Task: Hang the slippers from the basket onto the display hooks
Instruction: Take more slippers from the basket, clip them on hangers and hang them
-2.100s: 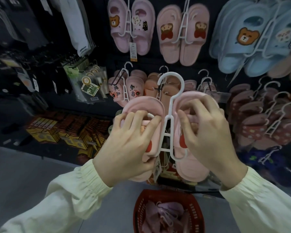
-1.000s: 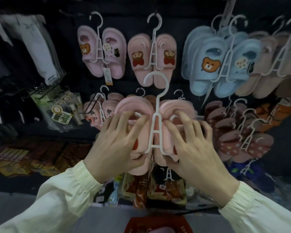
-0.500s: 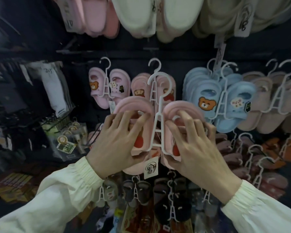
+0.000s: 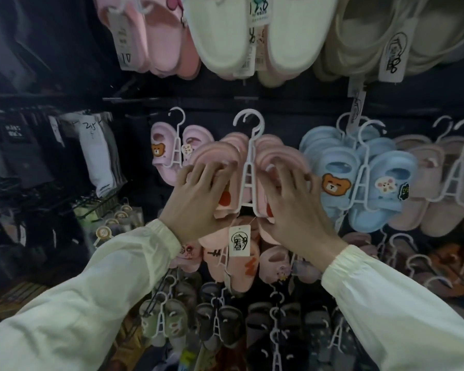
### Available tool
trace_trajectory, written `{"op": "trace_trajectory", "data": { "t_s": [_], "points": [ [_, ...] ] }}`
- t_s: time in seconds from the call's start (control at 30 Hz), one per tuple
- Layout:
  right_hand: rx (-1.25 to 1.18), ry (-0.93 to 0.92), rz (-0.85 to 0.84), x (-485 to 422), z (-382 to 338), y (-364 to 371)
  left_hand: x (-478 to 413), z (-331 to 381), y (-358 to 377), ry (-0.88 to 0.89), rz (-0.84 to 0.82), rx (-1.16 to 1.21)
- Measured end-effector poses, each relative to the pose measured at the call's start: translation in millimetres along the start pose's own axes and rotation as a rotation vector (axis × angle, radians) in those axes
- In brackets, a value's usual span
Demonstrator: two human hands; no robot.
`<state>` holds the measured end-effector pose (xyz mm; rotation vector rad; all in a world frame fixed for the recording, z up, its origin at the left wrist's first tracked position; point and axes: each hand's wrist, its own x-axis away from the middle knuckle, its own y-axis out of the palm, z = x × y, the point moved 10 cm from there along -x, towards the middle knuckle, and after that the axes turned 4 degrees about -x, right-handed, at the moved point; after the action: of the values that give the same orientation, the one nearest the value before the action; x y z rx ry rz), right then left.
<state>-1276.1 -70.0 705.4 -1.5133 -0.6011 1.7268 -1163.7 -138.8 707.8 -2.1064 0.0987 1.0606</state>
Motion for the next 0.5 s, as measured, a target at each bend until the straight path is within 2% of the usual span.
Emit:
{"op": "trace_trajectory", "data": {
  "t_s": [0.5],
  "points": [
    [0.037, 0.01, -0.028, -33, 15, 56, -22, -9, 71, -0.032, -0.026, 0.024]
  ]
}}
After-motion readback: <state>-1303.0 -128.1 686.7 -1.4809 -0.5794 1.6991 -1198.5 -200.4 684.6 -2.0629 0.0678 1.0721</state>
